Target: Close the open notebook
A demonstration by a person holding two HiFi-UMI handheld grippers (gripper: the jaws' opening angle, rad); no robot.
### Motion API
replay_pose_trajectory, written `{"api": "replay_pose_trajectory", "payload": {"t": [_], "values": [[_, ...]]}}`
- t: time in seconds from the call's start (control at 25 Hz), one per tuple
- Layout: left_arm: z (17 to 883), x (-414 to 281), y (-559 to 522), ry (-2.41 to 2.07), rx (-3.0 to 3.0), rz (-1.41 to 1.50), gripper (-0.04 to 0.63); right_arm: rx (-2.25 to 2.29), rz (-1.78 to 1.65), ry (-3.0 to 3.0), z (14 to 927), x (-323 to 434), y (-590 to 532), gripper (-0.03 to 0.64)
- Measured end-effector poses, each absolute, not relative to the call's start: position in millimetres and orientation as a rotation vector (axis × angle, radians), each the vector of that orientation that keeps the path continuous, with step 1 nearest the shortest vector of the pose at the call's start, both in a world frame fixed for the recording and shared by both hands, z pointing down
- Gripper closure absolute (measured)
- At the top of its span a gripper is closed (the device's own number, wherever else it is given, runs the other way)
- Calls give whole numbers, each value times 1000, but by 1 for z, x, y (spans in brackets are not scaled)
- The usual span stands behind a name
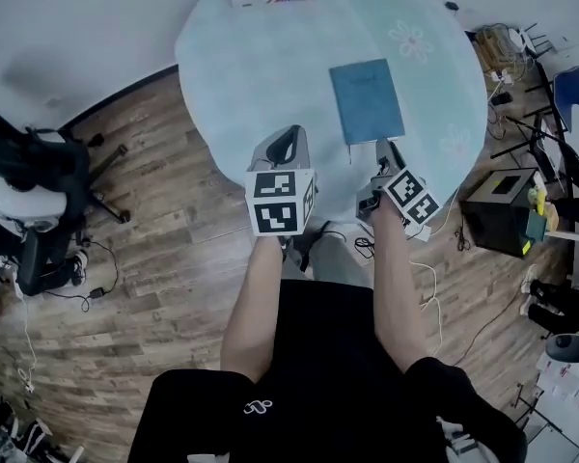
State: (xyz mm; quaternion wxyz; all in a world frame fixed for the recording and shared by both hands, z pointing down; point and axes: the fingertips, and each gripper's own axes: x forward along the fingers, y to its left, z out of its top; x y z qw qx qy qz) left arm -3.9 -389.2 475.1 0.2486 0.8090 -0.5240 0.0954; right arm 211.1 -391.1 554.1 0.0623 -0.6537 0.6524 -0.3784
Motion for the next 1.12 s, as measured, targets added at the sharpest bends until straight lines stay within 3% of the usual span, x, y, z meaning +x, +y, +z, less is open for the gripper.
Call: {"api": "replay_pose_trajectory", "payload": {"t": [0.32, 0.72, 1.12], "values": [[408, 29, -406, -1431, 2400, 133, 592, -1960, -543, 2249, 418, 222, -406, 606], [327, 34, -408, -1572, 2626, 68, 592, -1798, -209, 2450, 333, 186, -408, 607], [314, 21, -420, -1591, 2608, 2, 592, -1780, -78, 2590, 315, 156, -427, 606]]}}
